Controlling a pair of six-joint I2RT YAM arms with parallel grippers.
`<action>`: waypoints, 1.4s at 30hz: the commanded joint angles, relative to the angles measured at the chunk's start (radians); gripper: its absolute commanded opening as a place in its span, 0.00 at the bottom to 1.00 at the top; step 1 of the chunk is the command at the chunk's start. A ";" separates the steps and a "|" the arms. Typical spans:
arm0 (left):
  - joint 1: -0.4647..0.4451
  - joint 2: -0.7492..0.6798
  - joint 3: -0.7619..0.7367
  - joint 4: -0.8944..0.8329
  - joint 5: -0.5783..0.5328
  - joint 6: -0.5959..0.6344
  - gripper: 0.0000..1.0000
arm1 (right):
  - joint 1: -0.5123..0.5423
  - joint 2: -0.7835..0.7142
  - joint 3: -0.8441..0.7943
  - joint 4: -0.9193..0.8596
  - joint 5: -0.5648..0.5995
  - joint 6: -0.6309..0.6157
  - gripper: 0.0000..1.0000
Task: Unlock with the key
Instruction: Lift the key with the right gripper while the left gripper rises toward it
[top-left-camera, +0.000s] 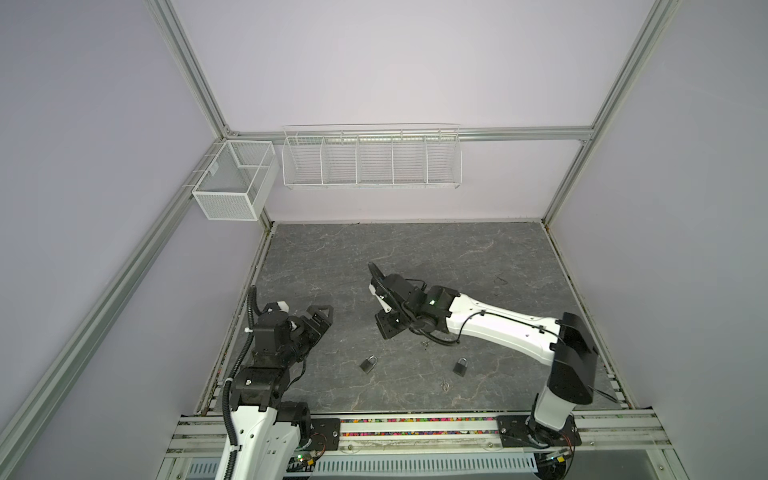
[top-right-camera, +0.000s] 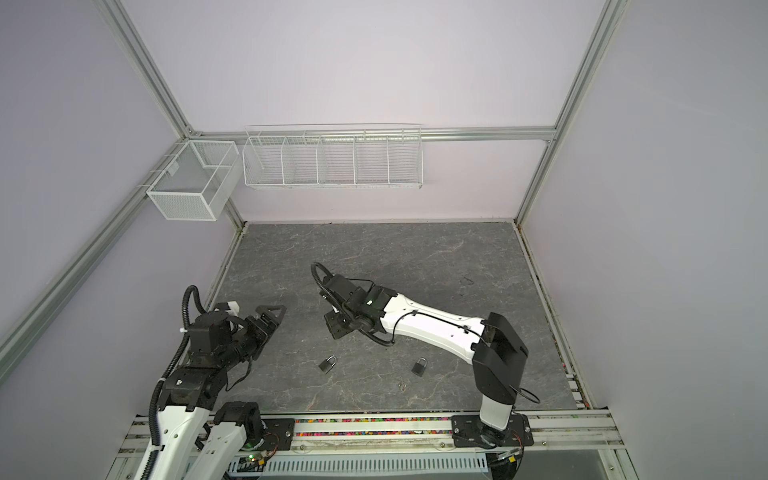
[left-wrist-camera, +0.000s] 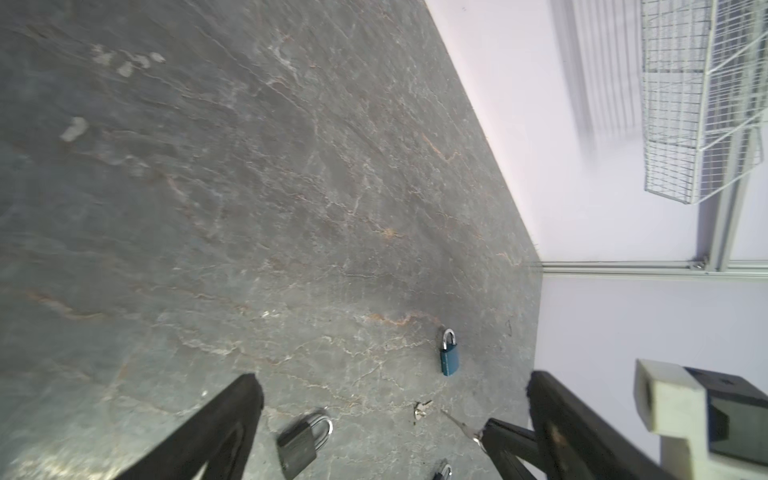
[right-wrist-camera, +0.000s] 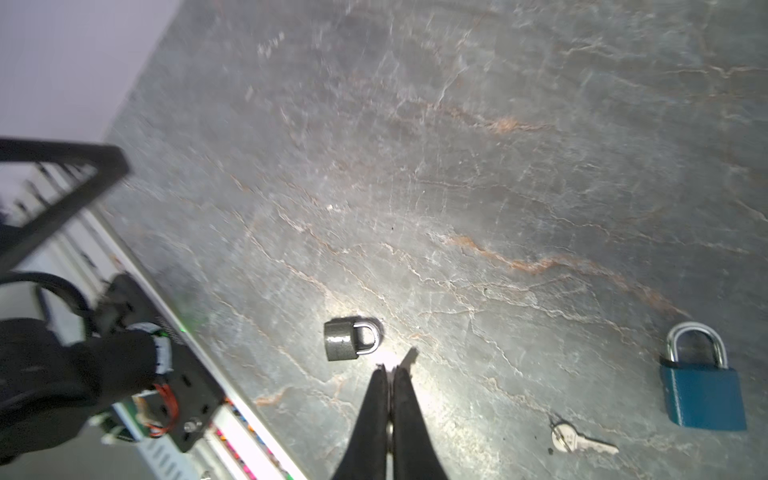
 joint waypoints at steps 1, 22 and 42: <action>-0.066 0.024 -0.012 0.215 0.015 -0.029 0.99 | -0.047 -0.077 -0.049 0.032 -0.089 0.142 0.07; -0.528 0.323 -0.048 1.104 -0.220 -0.025 0.89 | -0.198 -0.406 -0.087 0.102 -0.064 0.581 0.07; -0.590 0.378 -0.092 1.302 0.191 0.776 0.63 | -0.204 -0.286 0.235 -0.239 -0.216 0.382 0.07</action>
